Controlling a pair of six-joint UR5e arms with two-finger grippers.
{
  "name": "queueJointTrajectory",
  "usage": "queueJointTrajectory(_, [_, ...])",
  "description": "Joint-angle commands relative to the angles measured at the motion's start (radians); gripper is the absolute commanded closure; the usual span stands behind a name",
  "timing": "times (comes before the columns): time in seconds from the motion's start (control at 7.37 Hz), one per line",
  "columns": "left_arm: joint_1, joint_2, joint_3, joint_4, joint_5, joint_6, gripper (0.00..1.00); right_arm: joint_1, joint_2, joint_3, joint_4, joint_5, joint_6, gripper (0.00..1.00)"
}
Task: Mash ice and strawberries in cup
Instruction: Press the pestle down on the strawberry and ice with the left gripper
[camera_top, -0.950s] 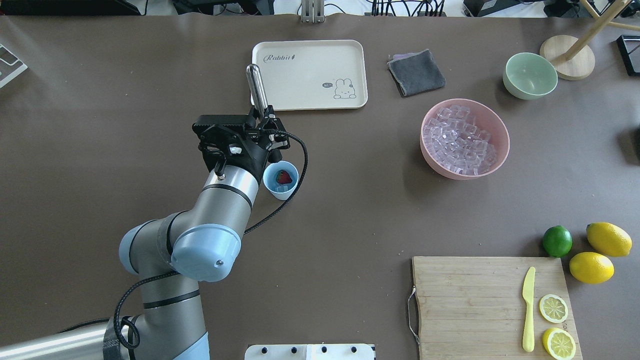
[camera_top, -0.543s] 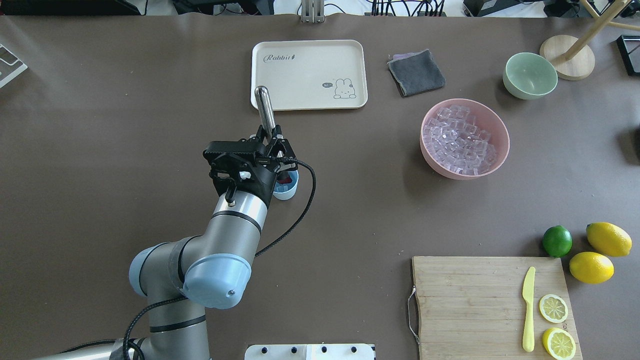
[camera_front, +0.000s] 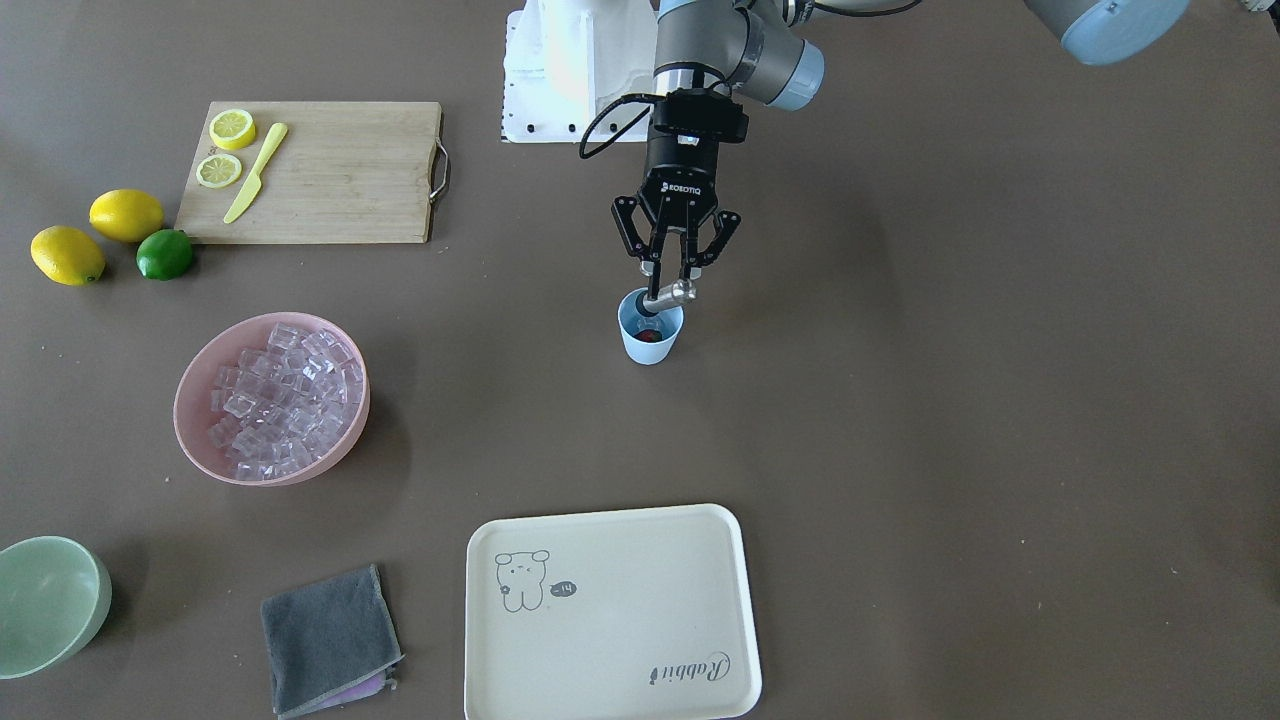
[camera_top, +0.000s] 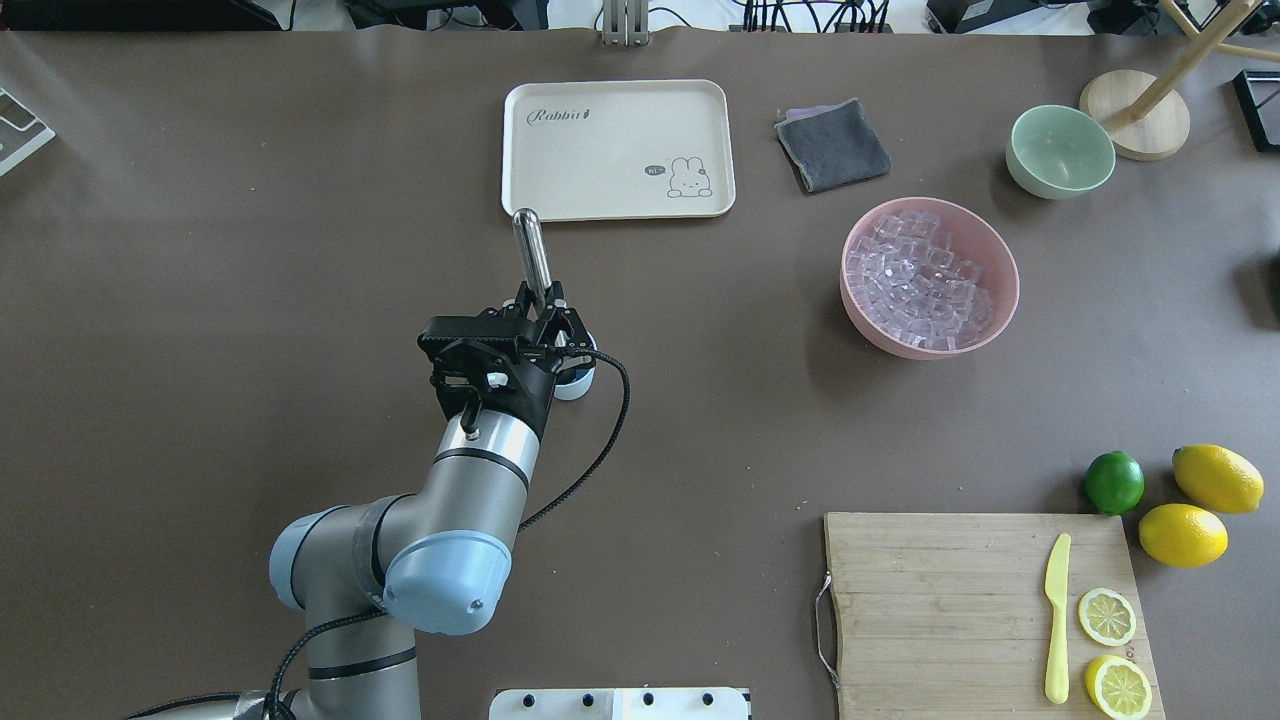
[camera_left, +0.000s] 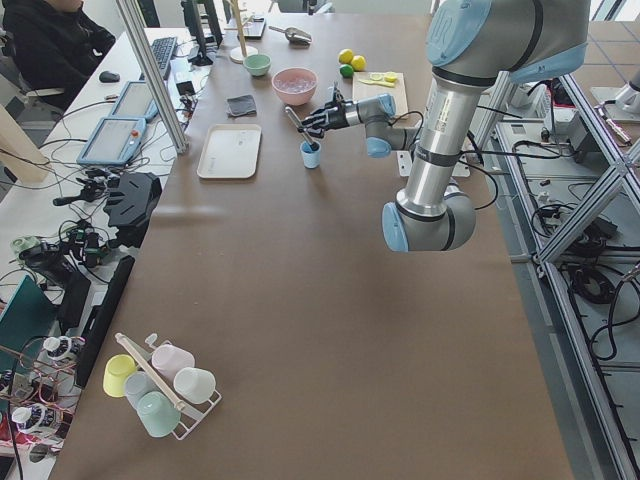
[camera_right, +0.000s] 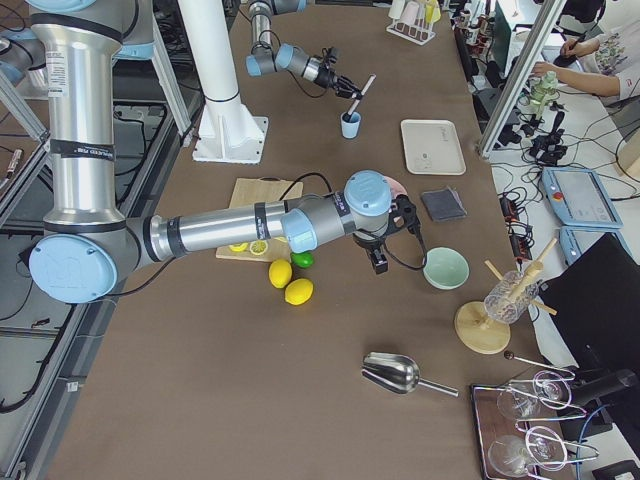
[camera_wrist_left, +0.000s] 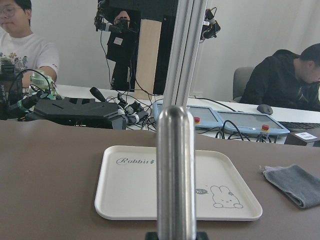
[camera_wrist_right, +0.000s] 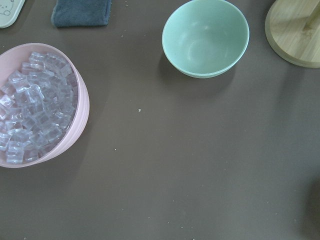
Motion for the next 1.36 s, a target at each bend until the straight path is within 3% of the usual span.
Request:
queueJointTrajectory(0.0, [-0.007, -0.004, -0.005, -0.005, -0.002, 0.003, 1.0, 0.0, -0.008, 0.002, 0.003, -0.004, 0.0, 0.02])
queueJointTrajectory(0.41, [-0.039, -0.009, -0.074, -0.006, -0.012, 0.009, 1.0, 0.0, -0.014, 0.008, 0.006, -0.007, 0.0, 0.02])
queueJointTrajectory(1.22, [-0.014, 0.002, 0.006, -0.046, -0.002, 0.0, 1.0, -0.003, -0.026, 0.004, 0.015, -0.021, -0.002, 0.02])
